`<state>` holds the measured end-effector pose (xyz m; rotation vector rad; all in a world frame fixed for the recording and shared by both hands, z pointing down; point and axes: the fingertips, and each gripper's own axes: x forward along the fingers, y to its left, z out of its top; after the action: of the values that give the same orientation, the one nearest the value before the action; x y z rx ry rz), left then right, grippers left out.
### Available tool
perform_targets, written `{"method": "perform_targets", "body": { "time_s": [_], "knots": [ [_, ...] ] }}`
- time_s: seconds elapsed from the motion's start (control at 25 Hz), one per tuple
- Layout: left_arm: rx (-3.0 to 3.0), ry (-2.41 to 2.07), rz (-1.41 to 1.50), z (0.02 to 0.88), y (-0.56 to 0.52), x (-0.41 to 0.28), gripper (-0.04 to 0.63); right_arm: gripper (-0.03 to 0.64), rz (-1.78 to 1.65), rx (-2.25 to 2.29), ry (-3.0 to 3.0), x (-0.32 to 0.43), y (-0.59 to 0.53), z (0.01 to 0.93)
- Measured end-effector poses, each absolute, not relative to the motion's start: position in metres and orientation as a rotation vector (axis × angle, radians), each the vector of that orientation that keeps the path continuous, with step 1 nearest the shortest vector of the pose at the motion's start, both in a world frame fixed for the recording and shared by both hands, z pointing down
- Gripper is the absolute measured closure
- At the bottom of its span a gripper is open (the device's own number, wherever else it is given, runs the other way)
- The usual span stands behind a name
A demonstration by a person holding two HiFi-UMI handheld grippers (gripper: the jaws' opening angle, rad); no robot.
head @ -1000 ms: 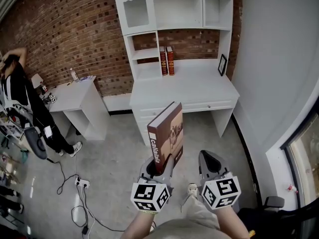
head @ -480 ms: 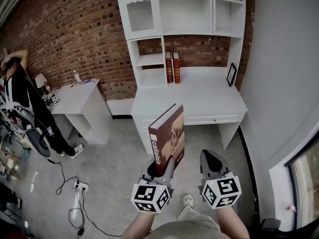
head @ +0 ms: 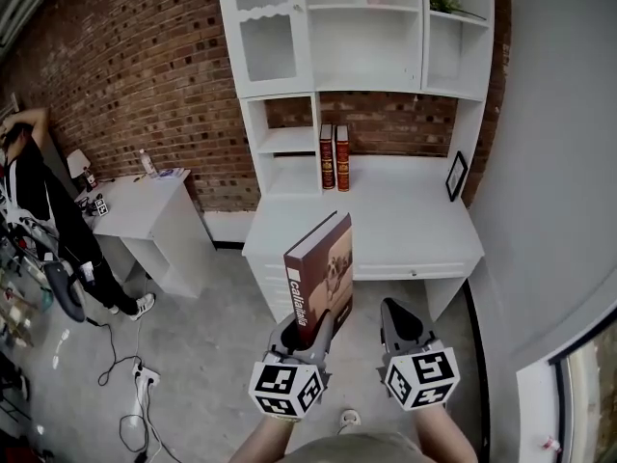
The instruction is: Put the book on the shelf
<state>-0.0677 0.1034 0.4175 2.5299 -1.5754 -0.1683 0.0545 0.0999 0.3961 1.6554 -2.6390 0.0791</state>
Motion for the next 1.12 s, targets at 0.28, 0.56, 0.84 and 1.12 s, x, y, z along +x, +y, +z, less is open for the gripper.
{"method": "perform_targets", "body": {
  "time_s": [0.28,0.56,0.84,1.12],
  "knots": [
    [2.522,-1.609,-0.179,0.414,0.033,-0.049,0.45,0.611,0.054,1.622,-2.655,0.074,0.027,0.394],
    [2.508,-1.642,-0.178,0.411,-0.032,-0.032,0.451,0.611,0.055,1.567,-2.69,0.09,-0.043,0.39],
    [2.509,-1.641,-0.165,0.411,-0.048,-0.028,0.451,0.611,0.072,1.534,-2.688,0.09,-0.055,0.395],
    [2.529,-1.638,-0.167,0.414,-0.066,-0.027,0.45,0.611,0.075,1.551,-2.689,0.089,-0.067,0.402]
  ]
}}
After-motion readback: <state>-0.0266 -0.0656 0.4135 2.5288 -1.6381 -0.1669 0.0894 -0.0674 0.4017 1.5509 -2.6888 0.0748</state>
